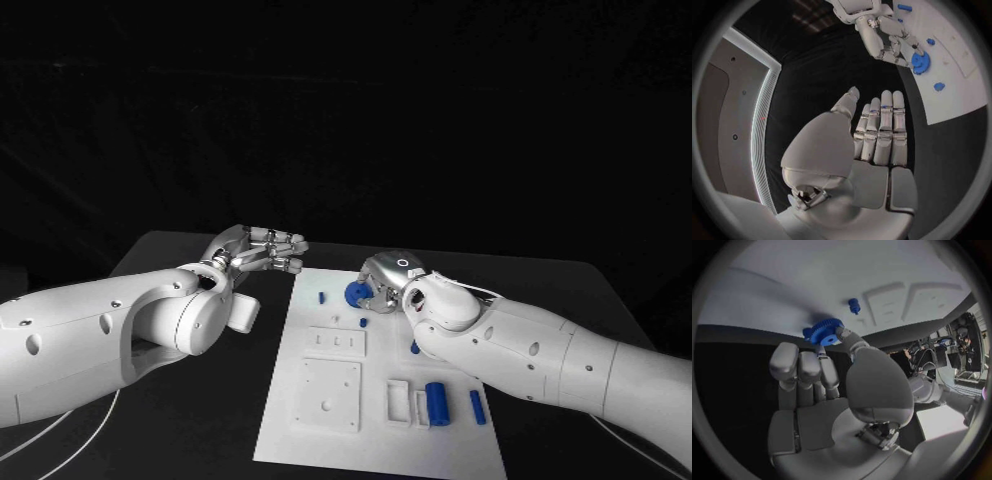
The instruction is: Assemble the parts on the task board
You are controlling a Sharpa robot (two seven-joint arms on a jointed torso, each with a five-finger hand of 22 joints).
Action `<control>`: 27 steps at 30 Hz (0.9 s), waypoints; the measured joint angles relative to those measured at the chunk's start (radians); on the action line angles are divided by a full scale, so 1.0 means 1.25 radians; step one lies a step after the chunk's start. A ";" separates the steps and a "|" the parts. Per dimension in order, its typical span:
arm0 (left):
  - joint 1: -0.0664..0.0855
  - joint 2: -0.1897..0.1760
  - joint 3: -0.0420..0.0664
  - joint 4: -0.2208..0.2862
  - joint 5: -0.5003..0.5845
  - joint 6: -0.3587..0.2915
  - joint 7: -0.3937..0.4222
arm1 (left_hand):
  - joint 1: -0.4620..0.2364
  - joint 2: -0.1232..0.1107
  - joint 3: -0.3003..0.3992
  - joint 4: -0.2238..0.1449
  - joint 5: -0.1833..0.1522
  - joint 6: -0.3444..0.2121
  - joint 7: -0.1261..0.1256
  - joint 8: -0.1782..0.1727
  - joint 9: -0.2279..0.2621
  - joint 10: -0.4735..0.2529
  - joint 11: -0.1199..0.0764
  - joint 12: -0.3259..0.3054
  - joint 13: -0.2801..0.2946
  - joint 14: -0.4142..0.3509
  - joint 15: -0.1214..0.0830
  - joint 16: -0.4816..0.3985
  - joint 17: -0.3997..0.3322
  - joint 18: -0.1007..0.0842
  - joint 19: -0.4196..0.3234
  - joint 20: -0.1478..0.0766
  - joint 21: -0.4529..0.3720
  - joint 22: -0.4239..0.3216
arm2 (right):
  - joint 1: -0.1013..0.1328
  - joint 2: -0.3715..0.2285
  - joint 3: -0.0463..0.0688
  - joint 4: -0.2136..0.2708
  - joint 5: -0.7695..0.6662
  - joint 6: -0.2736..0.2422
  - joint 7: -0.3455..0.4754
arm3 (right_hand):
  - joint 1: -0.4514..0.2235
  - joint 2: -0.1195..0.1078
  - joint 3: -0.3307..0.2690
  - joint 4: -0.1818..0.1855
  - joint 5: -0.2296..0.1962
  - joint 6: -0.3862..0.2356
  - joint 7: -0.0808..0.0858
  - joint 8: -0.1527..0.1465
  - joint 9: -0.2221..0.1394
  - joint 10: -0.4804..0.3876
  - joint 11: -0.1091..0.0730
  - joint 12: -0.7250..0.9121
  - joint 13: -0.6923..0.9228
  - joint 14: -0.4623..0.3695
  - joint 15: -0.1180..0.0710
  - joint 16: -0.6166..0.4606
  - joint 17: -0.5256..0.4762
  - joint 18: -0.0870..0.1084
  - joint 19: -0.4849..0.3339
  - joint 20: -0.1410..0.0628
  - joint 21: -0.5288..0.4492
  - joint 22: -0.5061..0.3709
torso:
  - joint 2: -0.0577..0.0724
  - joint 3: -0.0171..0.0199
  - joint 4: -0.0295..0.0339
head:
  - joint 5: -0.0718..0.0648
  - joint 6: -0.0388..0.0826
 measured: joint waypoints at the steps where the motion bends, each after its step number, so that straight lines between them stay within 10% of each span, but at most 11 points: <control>1: 0.000 0.000 0.000 0.000 0.000 0.000 0.000 | 0.000 0.000 0.000 0.000 0.000 0.000 0.000 0.000 0.000 0.000 0.000 0.000 0.000 0.000 0.000 0.000 0.000 0.000 0.000 0.000 0.000 0.000 | 0.000 0.002 0.000 -0.004 -0.001 0.000 -0.001 | 0.000 0.000 0.001 0.001 -0.001 0.000 0.000 0.000 0.000 0.000 0.000 0.000 0.000 0.000 0.000 0.000 -0.001 0.000 0.000 0.000 0.000 0.000 | 0.000 0.0000 -0.0001 | 0.000 0.000; 27: 0.000 0.005 0.000 -0.002 0.000 0.000 -0.001 | 0.000 0.000 0.000 0.000 0.000 0.000 0.000 0.000 0.000 0.000 0.000 0.000 0.000 0.000 0.000 0.000 0.000 0.000 0.000 0.000 0.000 -0.003 | 0.001 0.036 -0.007 -0.045 -0.018 0.005 -0.016 | 0.005 -0.009 -0.035 0.025 -0.066 -0.062 -0.006 0.004 0.001 -0.015 0.000 -0.023 0.000 0.000 0.000 -0.011 -0.010 0.000 0.000 0.000 -0.016 0.000 | 0.000 0.0005 -0.0021 | 0.006 0.000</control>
